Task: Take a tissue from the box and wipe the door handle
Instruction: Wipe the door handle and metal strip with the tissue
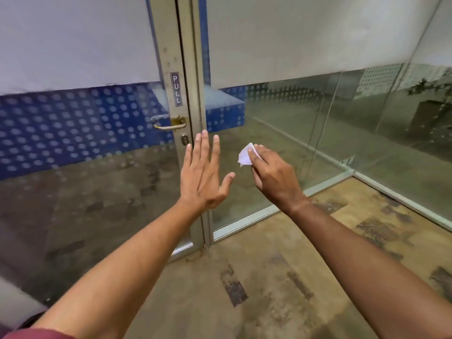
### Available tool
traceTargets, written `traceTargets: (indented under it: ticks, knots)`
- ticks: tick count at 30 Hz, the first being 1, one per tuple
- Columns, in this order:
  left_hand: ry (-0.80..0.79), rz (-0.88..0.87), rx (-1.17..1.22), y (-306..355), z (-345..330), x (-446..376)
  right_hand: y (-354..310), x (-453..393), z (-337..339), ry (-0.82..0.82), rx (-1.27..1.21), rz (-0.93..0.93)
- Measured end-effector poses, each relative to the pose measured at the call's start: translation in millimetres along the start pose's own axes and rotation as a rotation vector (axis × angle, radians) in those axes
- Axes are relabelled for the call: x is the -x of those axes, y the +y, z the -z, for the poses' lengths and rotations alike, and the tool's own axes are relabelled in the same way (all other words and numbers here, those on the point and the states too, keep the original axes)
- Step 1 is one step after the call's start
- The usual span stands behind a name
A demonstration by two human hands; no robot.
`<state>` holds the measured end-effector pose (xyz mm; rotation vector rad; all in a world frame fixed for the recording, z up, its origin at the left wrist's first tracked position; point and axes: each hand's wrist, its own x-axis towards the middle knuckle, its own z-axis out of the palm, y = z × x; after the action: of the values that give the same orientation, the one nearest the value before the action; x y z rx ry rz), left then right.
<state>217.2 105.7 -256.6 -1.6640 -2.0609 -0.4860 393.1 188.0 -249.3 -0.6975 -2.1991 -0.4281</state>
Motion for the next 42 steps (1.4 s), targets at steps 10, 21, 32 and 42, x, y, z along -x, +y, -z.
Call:
traceTargets:
  ticks: [10, 21, 32, 42]
  knots:
    - [-0.002, 0.178, -0.103, -109, -30, -12, -54, -78, -96, 0.013, -0.189, 0.077]
    - [-0.041, 0.333, -0.215, -193, -86, -87, -53, -175, -224, 0.031, -0.335, 0.178]
    - [-0.035, 0.369, -0.221, -263, -130, -144, -64, -244, -309, -0.044, -0.404, 0.163]
    - [0.037, 0.239, -0.200, -340, -172, -190, -87, -299, -372, -0.171, -0.334, 0.159]
